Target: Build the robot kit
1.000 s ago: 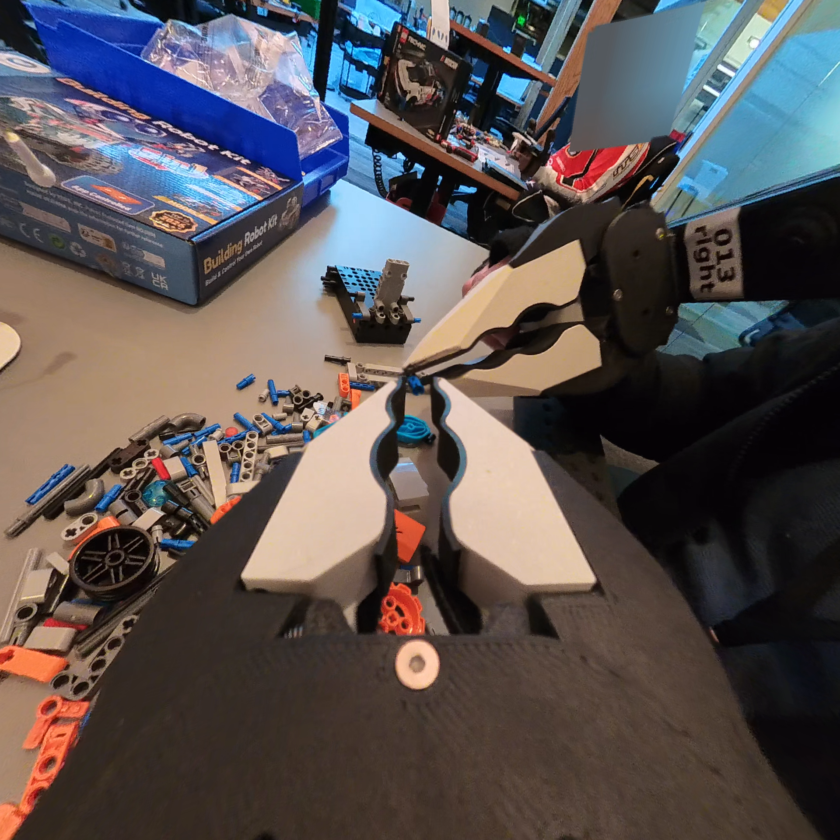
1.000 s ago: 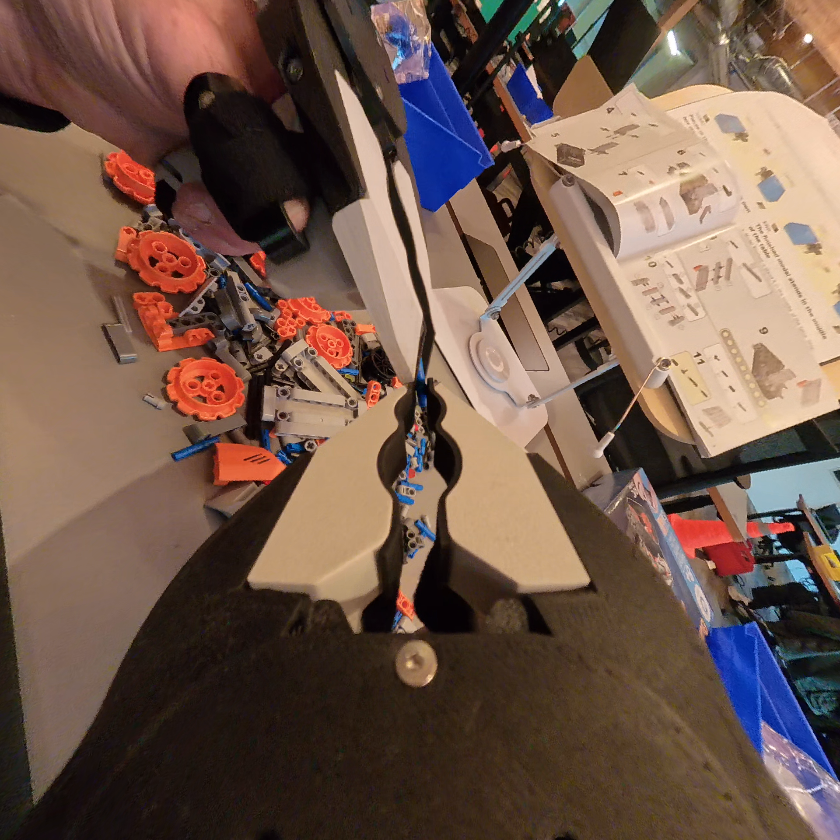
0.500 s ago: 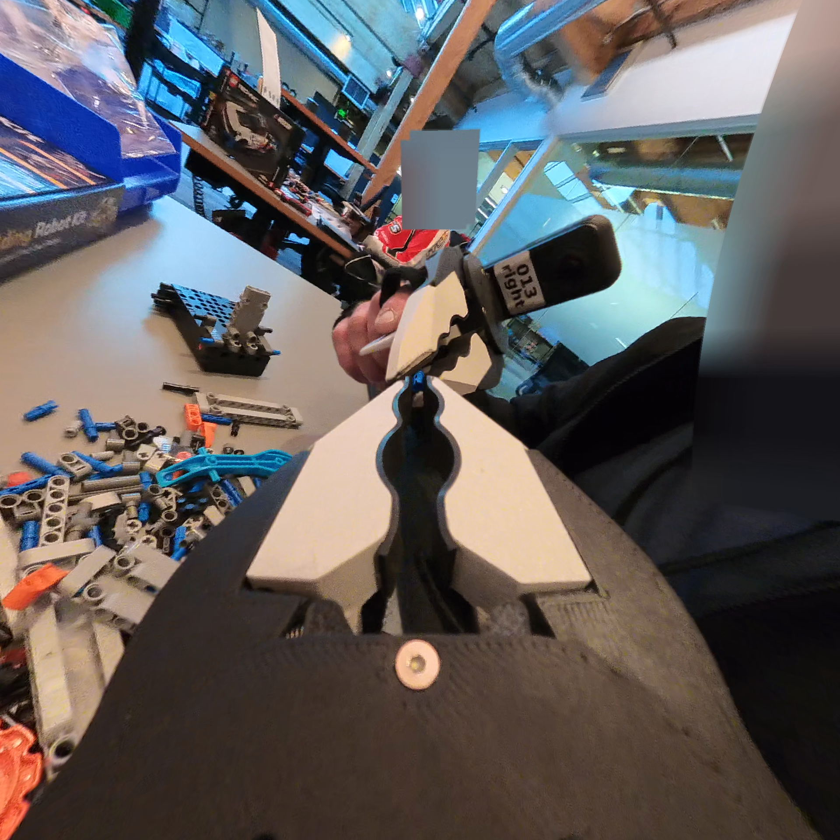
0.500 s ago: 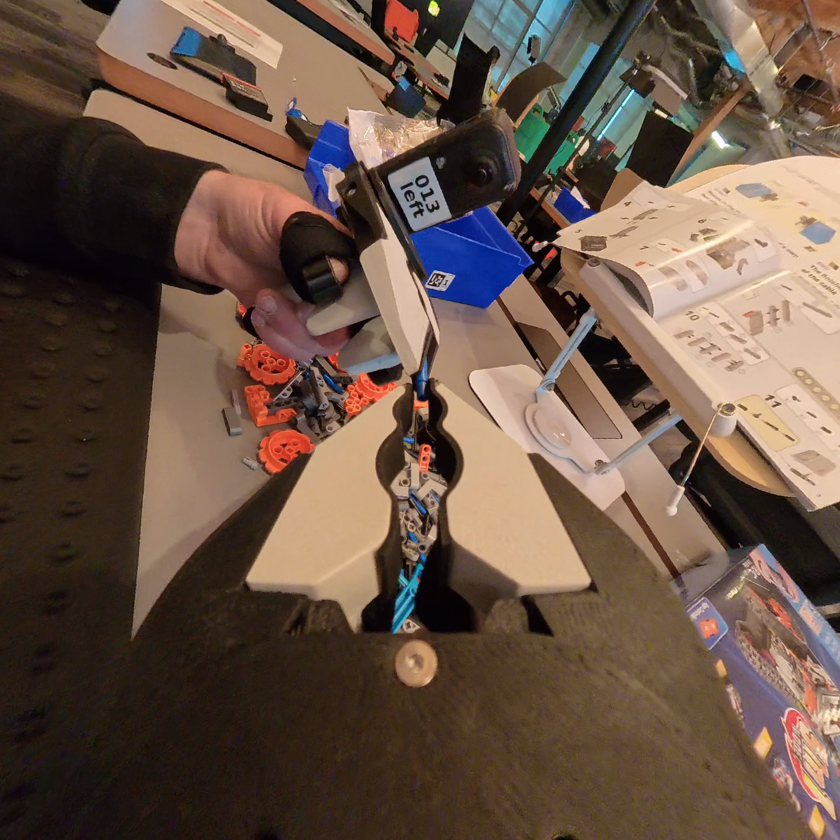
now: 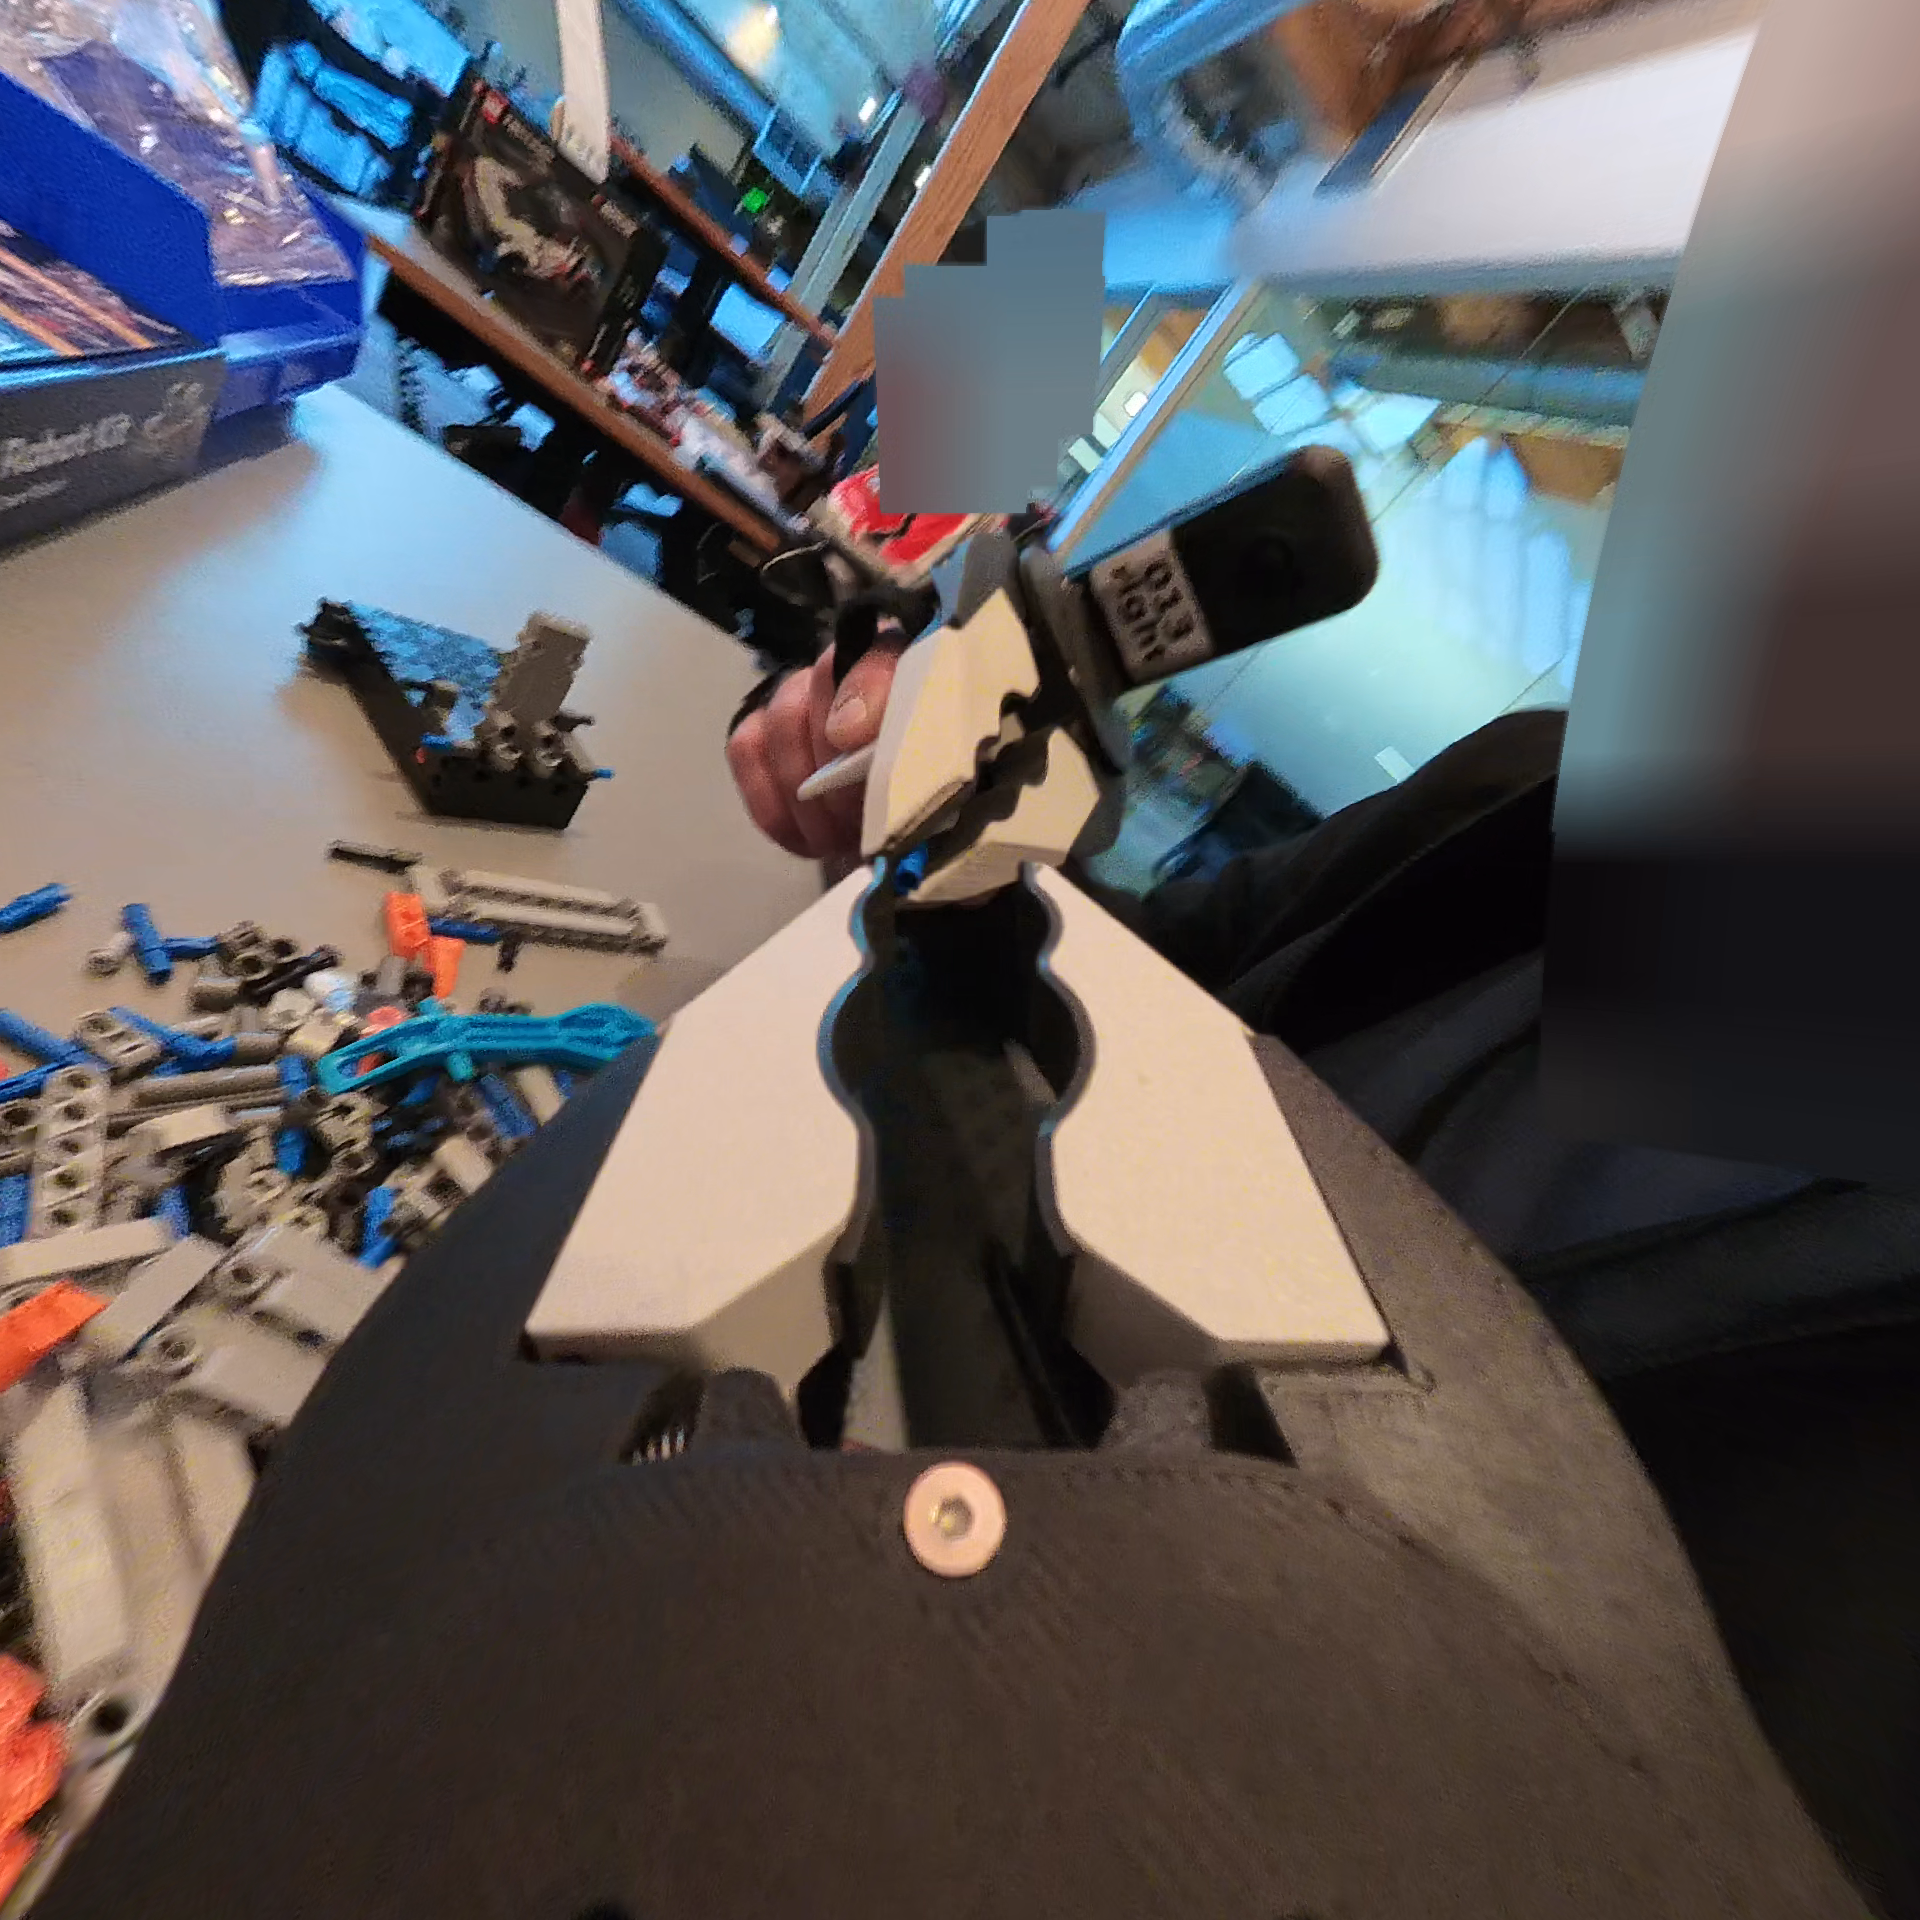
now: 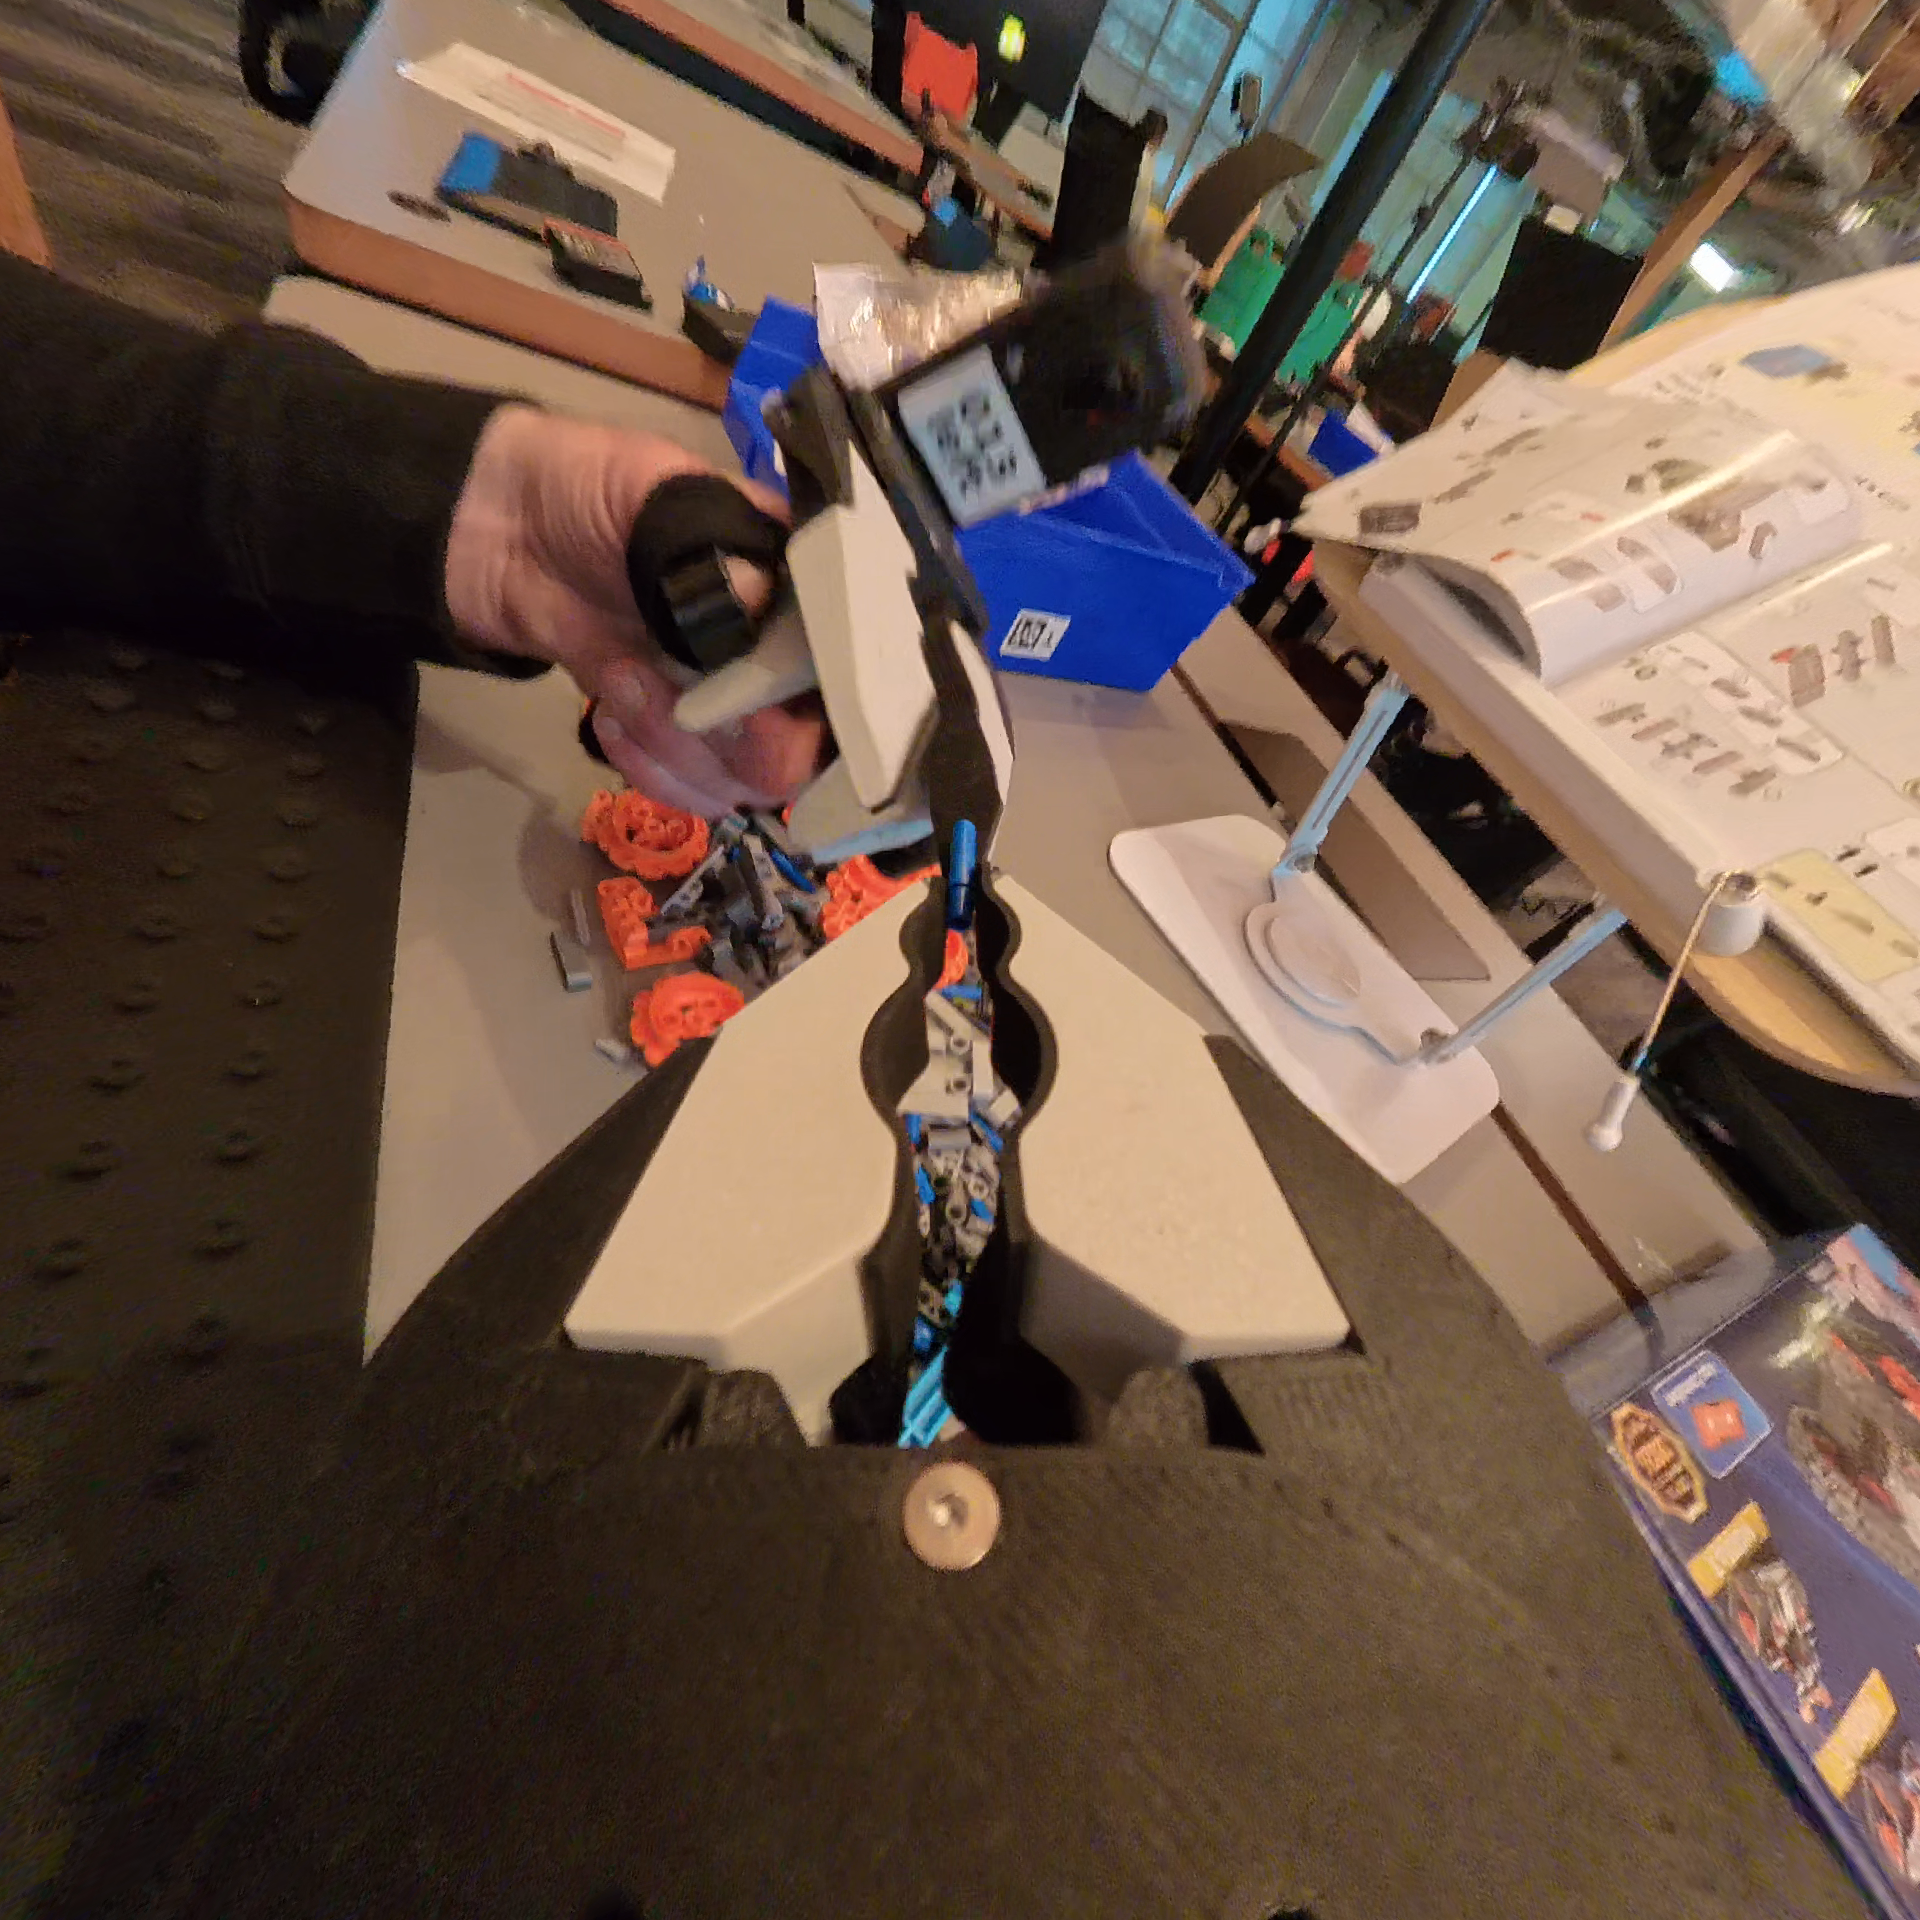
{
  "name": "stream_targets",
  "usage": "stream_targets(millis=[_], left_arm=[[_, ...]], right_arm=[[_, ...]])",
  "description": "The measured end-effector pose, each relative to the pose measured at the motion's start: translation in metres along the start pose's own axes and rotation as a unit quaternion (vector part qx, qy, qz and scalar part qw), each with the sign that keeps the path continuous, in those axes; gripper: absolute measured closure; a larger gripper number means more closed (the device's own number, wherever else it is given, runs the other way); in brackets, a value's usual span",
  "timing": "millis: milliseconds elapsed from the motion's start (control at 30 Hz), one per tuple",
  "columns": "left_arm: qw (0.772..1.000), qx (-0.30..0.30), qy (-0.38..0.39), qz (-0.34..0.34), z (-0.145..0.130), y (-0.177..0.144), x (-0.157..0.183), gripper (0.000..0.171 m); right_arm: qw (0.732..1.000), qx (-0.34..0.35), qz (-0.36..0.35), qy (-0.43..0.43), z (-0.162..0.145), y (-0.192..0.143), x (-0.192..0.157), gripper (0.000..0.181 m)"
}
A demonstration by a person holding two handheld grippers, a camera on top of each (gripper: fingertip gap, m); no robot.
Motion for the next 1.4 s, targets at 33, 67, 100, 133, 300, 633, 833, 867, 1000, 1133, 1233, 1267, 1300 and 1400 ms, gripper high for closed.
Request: stream_targets(millis=[33, 67, 100, 133, 300, 633, 833, 867, 1000, 1133, 1233, 1267, 1300, 1400], left_arm=[[0.999, -0.018, 0.029, 0.034, -0.006, 0.001, -0.006, 0.15], [0.994, -0.039, 0.064, 0.074, -0.012, 0.001, -0.013, 0.148], [0.99, -0.052, 0.084, 0.101, -0.016, -0.002, -0.019, 0.146], [0.987, -0.056, 0.086, 0.123, -0.016, -0.005, -0.026, 0.145], [0.924, -0.162, 0.143, 0.316, -0.044, -0.025, -0.082, 0.144], [0.854, -0.27, 0.139, 0.422, -0.082, -0.031, -0.12, 0.16], [0.876, -0.244, 0.109, 0.402, -0.074, -0.025, -0.109, 0.149], [0.873, -0.25, 0.105, 0.405, -0.077, -0.024, -0.11, 0.147], [0.849, -0.275, 0.129, 0.432, -0.086, -0.019, -0.114, 0.15], [0.837, -0.28, 0.14, 0.448, -0.087, -0.014, -0.115, 0.154], [0.834, -0.282, 0.141, 0.453, -0.087, -0.014, -0.115, 0.159], [0.83, -0.282, 0.148, 0.458, -0.086, -0.015, -0.116, 0.162], [0.826, -0.279, 0.154, 0.465, -0.085, -0.017, -0.117, 0.164], [0.832, -0.259, 0.158, 0.465, -0.083, -0.018, -0.117, 0.166]], right_arm=[[1.0, -0.013, 0.008, 0.012, -0.007, 0.002, -0.001, 0.178], [0.999, -0.025, 0.008, 0.021, -0.013, 0.003, 0.001, 0.179], [0.999, -0.027, 0.004, 0.024, -0.016, 0.001, 0.003, 0.179], [0.999, -0.026, 0.002, 0.035, -0.019, -0.002, 0.006, 0.179], [0.996, -0.055, -0.002, 0.074, -0.04, -0.005, 0.014, 0.179], [0.991, -0.091, 0.003, 0.096, -0.061, -0.001, 0.013, 0.179], [0.991, -0.092, 0.002, 0.101, -0.062, -0.002, 0.013, 0.179], [0.991, -0.092, 0.003, 0.101, -0.062, -0.001, 0.012, 0.179], [0.991, -0.093, 0.005, 0.098, -0.061, -0.001, 0.01, 0.179], [0.991, -0.088, 0.002, 0.1, -0.06, -0.002, 0.011, 0.179], [0.991, -0.088, 0.002, 0.102, -0.06, -0.003, 0.011, 0.179], [0.991, -0.088, 0.002, 0.103, -0.06, -0.004, 0.011, 0.179], [0.991, -0.088, 0.002, 0.103, -0.06, -0.004, 0.011, 0.179], [0.991, -0.086, 0.002, 0.105, -0.06, -0.005, 0.011, 0.179]])
Point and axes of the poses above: each gripper's, where its closed fingertips meet, y out along the fingers, z out of its top, x = y × z across the jaws, the point moved 1 cm from there along -y, back along the fingers, and after that the axes turned 14 degrees about z, right-handed, at the moved point
